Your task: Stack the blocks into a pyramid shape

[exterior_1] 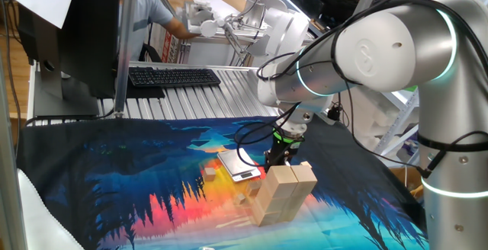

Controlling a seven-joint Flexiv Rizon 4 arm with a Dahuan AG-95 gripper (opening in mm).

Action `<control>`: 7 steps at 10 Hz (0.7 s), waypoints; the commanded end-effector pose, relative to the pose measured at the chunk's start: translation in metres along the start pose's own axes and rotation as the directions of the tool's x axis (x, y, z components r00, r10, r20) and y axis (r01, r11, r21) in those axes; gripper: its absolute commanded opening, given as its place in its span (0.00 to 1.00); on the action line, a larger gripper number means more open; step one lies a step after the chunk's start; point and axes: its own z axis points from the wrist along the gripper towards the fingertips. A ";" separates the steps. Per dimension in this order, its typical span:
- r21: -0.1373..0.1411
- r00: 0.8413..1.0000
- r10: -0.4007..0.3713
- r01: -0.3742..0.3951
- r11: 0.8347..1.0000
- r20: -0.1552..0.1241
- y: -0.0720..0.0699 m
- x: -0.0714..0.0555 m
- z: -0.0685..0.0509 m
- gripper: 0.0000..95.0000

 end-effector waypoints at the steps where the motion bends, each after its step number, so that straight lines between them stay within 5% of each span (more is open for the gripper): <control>1: -0.003 1.000 0.003 -0.003 1.000 0.000 0.000 0.002 -0.001 0.00; 7: -0.018 1.000 0.009 -0.009 1.000 0.013 0.004 0.006 -0.003 0.00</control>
